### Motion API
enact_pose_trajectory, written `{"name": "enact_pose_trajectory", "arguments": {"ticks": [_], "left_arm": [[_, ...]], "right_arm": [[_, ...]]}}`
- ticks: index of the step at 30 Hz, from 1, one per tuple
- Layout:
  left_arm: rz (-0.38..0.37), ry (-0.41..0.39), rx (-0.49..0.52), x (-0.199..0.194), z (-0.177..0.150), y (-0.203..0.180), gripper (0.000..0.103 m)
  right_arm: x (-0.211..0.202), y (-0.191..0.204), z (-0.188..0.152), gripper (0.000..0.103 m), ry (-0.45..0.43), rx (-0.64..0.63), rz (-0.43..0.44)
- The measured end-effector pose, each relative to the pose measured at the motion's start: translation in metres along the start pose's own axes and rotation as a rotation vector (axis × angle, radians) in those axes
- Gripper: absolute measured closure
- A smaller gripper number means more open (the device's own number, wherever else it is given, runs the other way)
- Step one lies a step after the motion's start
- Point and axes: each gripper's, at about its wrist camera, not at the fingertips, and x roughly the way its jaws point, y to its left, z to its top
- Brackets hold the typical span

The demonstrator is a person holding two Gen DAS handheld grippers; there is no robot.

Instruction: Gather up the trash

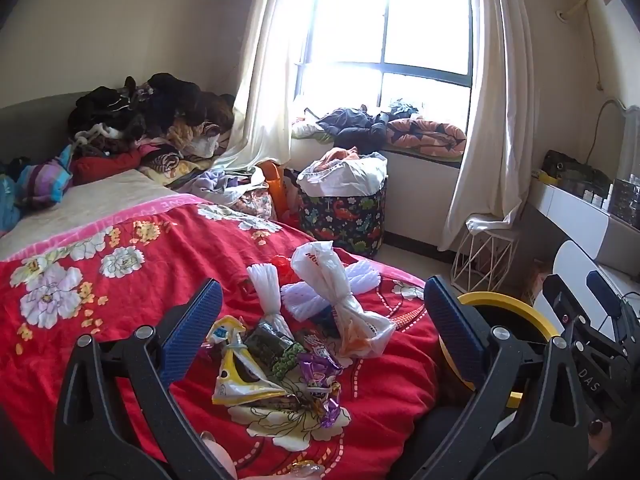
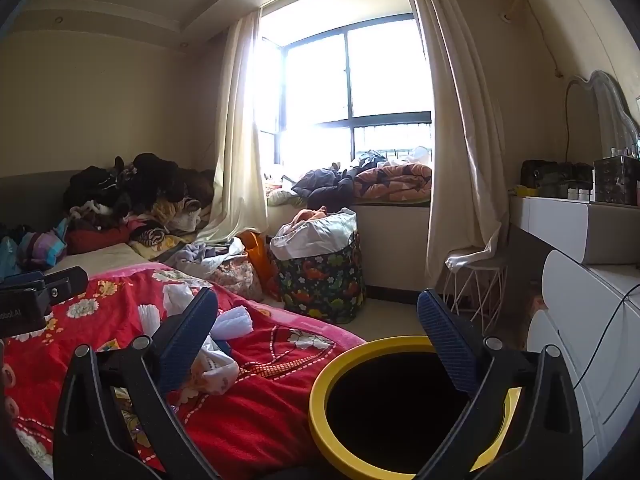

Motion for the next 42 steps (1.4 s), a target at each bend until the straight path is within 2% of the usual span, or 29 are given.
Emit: {"name": "enact_pose_trajectory", "arguments": {"ticks": [42], "left_arm": [[-0.003, 0.000, -0.007, -0.0014, -0.0011, 0.0015, 0.010]], "right_arm": [[-0.0006, 0.0056, -0.0039, 0.006, 0.007, -0.012, 0.011]]}}
